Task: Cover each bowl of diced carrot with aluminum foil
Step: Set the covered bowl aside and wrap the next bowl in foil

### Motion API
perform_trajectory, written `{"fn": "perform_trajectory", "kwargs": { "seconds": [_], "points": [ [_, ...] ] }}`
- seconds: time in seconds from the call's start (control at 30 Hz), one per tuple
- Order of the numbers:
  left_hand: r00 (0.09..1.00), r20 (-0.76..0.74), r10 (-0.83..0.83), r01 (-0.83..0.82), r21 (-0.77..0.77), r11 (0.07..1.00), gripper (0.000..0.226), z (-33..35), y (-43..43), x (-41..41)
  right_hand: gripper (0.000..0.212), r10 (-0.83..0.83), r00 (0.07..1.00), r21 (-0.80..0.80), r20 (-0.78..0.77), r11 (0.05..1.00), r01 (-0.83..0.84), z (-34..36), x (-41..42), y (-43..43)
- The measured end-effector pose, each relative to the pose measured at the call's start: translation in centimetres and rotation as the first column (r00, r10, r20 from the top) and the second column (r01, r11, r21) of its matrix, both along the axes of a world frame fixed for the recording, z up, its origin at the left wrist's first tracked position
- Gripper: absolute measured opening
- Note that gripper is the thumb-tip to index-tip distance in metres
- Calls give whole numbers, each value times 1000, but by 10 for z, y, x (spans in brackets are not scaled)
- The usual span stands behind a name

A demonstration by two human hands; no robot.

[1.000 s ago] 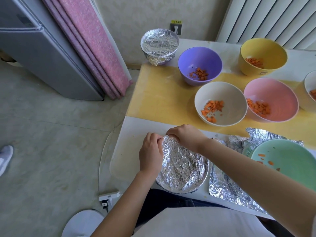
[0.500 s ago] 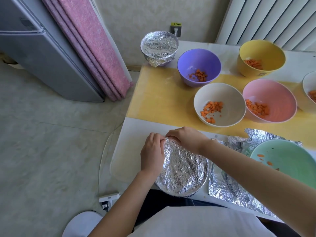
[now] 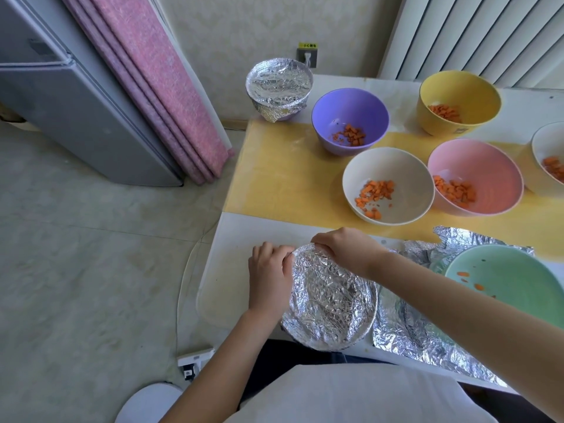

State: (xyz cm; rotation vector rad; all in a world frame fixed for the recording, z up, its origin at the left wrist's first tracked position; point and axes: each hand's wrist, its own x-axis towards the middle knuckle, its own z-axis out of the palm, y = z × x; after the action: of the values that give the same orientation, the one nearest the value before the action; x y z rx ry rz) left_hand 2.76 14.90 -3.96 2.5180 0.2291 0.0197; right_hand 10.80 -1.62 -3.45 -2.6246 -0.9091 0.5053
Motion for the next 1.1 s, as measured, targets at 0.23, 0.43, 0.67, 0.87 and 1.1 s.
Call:
{"fn": "perform_trajectory", "kwargs": {
  "seconds": [0.23,0.43,0.67,0.87,1.1],
  "points": [
    [1000,20,-2,2,-3,1000,14,-2,-3,2,33,75,997,-44,-17,996,-75,6,0,18],
    [999,47,-13,12,14,1000,13,-1,-2,1,33,114,993,-121,-7,986,-114,3,3,21],
    [997,48,-67,62,88,994,14,3,-1,4,33,96,995,-151,-6,984,-96,9,1,27],
    [998,-34,-53,55,66,996,22,7,1,5,28,14,994,25,-106,1000,-12,6,-2,16],
    [999,-46,-11,11,5,1000,16,2,0,1,23,-54,992,-5,-116,999,54,-1,-4,2]
  ]
}}
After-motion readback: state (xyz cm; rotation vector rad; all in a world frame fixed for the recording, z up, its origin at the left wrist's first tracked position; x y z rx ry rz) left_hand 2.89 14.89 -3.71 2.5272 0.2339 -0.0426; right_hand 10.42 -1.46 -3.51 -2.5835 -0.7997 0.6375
